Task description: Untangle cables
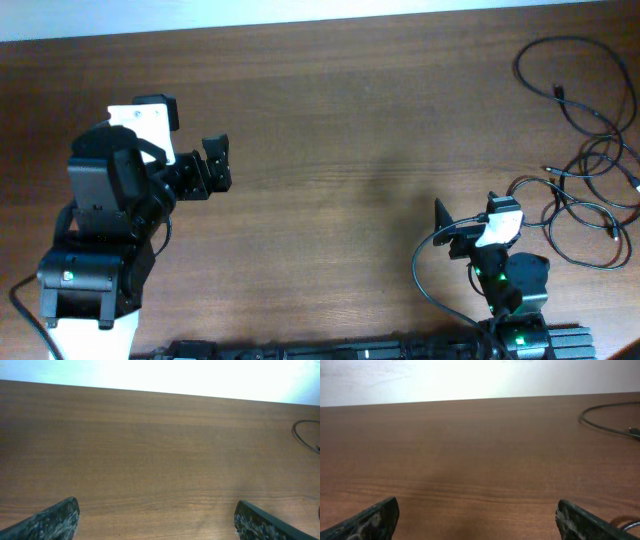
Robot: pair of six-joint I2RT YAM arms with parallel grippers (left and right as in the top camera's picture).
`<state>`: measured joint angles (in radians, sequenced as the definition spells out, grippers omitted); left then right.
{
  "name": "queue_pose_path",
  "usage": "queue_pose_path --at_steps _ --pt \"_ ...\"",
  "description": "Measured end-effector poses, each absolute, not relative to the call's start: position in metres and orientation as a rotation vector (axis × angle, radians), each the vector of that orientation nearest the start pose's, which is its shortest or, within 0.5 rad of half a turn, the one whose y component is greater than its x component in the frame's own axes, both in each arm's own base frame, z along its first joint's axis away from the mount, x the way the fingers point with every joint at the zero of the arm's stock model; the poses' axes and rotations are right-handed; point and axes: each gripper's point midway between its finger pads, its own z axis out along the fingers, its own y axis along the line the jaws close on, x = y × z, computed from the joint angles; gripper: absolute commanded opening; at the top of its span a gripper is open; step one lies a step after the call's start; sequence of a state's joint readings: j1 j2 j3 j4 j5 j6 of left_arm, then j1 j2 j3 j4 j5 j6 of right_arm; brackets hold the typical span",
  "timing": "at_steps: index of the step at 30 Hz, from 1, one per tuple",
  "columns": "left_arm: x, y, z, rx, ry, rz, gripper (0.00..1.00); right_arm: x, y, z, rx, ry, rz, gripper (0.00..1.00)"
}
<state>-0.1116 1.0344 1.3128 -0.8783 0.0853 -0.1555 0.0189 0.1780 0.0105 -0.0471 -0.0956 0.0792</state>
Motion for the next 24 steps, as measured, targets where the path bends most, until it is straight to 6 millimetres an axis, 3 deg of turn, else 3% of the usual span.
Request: queue_pose_path --at_steps 10,24 --pt "0.303 -0.049 0.327 0.001 2.179 -0.245 0.99 0.246 0.021 0.159 -0.023 1.643 0.154 0.99" --pt "0.303 -0.049 0.327 0.001 2.179 -0.245 0.99 0.245 0.021 0.160 -0.023 1.641 0.153 0.99"
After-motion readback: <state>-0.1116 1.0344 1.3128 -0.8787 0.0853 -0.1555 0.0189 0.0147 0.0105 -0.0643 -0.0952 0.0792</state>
